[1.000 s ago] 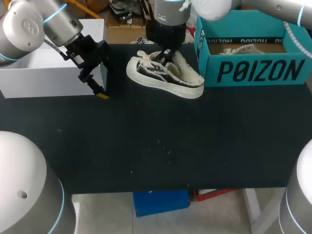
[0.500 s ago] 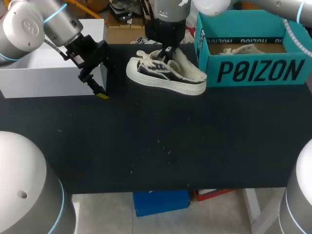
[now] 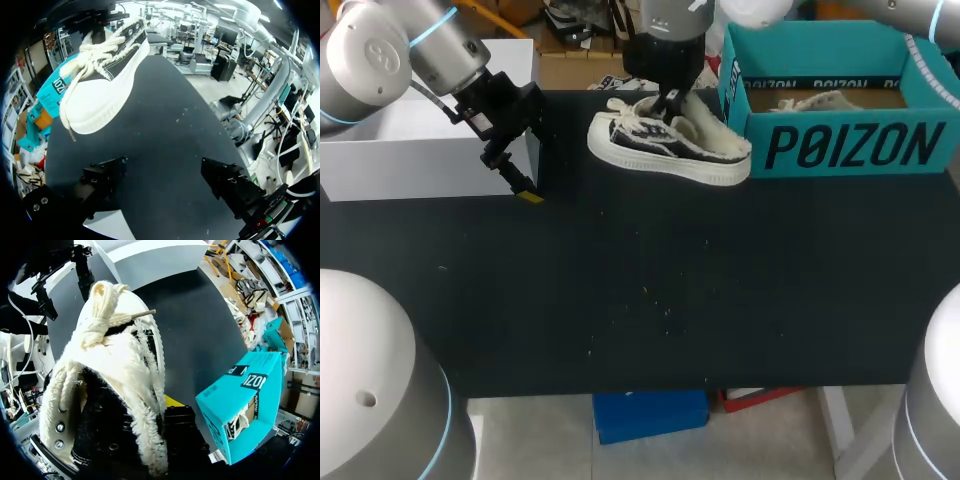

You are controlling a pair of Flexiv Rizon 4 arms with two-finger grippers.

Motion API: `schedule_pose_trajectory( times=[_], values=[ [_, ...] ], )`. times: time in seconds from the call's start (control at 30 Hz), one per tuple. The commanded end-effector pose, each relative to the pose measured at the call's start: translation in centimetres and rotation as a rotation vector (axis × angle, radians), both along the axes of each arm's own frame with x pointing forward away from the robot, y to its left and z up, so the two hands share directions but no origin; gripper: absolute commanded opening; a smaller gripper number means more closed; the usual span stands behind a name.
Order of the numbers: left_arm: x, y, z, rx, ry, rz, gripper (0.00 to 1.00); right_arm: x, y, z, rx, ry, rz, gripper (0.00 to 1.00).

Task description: Take the shoe out of the shoebox, open the shoe tongue, remove and reinsert the insole, then place the shoe into the shoebox

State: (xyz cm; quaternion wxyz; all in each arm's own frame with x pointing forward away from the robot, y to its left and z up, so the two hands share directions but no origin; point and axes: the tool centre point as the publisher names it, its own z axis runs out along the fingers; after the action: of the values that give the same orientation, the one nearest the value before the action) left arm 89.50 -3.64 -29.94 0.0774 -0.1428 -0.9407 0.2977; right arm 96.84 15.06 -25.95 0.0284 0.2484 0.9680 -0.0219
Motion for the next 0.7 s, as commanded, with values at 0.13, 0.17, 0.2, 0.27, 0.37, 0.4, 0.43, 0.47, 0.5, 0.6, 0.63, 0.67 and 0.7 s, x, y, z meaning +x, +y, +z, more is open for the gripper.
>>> schedule_pose_trajectory(
  times=[0.13, 0.17, 0.2, 0.27, 0.37, 0.4, 0.43, 0.47, 0.5, 0.6, 0.63, 0.67, 0.7],
  values=[
    [0.0, 0.0, 0.0, 0.005, 0.0, 0.0, 1.0, 2.6, -2.8, 2.2, -0.05, 0.047, 0.139, 0.0],
    [0.0, 0.0, 0.0, 0.005, 0.0, 0.0, 1.0, 3.0, -3.4, 2.3, -0.05, 0.049, 0.159, 0.0],
    [0.0, 0.0, 0.0, 0.005, 0.0, 0.0, 1.0, 3.4, -4.0, 2.3, -0.058, 0.055, 0.172, 0.0],
    [0.0, 0.0, 0.0, 0.005, 0.0, 0.0, 1.0, 4.2, -5.2, 2.3, -0.075, 0.067, 0.204, 0.0],
    [0.0, 0.0, 0.0, 0.005, 0.0, 0.0, 1.0, 6.2, -7.9, 2.2, -0.108, 0.073, 0.24, 0.0],
    [0.0, 0.0, 0.0, 0.005, 0.0, 0.0, 1.0, 6.8, -8.8, 2.2, -0.119, 0.071, 0.242, 0.0],
    [0.0, 0.0, 0.0, 0.005, 0.0, 0.0, 1.0, 7.5, -9.7, 2.2, -0.13, 0.065, 0.244, 0.0],
    [0.0, 0.0, 0.0, 0.005, 0.0, 0.0, 1.0, 8.3, -10.7, 2.3, -0.143, 0.058, 0.243, 0.0],
    [0.0, 0.0, 0.0, 0.005, 0.0, 0.0, 1.0, 9.0, -11.6, 2.4, -0.158, 0.055, 0.24, 0.0],
    [0.0, 0.0, 0.0, 0.005, 0.0, 0.0, 1.0, 10.7, -13.7, 2.7, -0.183, 0.034, 0.237, 0.0],
    [0.0, 0.0, 0.0, 0.005, 0.0, 0.0, 1.0, 11.6, -14.6, 2.8, -0.193, 0.023, 0.24, 0.0],
    [0.0, 0.0, 0.0, 0.005, 0.0, 0.0, 1.0, 12.2, -15.3, 2.9, -0.196, 0.016, 0.236, 0.0],
    [0.0, 0.0, 0.0, 0.005, 0.0, 0.0, 1.0, 12.7, -15.9, 3.0, -0.206, 0.013, 0.237, 0.0]
  ],
)
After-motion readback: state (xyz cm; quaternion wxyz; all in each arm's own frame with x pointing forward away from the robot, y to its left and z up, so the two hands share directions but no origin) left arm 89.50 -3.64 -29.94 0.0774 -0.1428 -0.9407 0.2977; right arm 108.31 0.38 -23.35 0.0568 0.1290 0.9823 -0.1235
